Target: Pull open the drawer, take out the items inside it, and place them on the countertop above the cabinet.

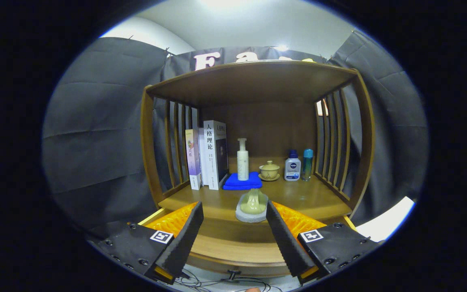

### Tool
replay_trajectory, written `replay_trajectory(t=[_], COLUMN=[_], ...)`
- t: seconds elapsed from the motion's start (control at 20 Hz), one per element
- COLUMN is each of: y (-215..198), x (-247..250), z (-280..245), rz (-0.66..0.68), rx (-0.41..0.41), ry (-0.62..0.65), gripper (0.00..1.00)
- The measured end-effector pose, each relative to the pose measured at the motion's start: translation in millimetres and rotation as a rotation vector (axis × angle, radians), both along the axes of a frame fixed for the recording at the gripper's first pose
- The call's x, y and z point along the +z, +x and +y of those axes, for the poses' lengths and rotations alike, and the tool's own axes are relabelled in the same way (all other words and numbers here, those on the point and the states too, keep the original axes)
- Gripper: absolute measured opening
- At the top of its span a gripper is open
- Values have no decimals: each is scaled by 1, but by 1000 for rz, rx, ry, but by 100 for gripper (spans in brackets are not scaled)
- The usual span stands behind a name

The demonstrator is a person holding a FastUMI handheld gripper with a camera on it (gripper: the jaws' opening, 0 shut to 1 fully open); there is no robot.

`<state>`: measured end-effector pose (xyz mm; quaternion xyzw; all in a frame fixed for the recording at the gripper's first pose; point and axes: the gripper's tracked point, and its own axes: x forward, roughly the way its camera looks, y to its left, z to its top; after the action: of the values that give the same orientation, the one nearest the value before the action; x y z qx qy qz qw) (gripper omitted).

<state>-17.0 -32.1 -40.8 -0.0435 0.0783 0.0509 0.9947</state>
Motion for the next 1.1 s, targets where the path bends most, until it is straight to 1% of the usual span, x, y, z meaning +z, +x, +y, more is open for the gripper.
replay_trajectory(t=[0.3, 0.5, 0.65, 0.85, 1.1], y=[-37, -49, -59, -61, -54], x=[-41, -68, -93, -117, -135], z=[-4, -2, 0, -2, -7], rz=[7, 50, 107, 169, 203], rx=[-16, -10, 1, -6, -24], ry=[-17, -34, -50, -56, -80], gripper=[98, 98, 98, 98, 98])
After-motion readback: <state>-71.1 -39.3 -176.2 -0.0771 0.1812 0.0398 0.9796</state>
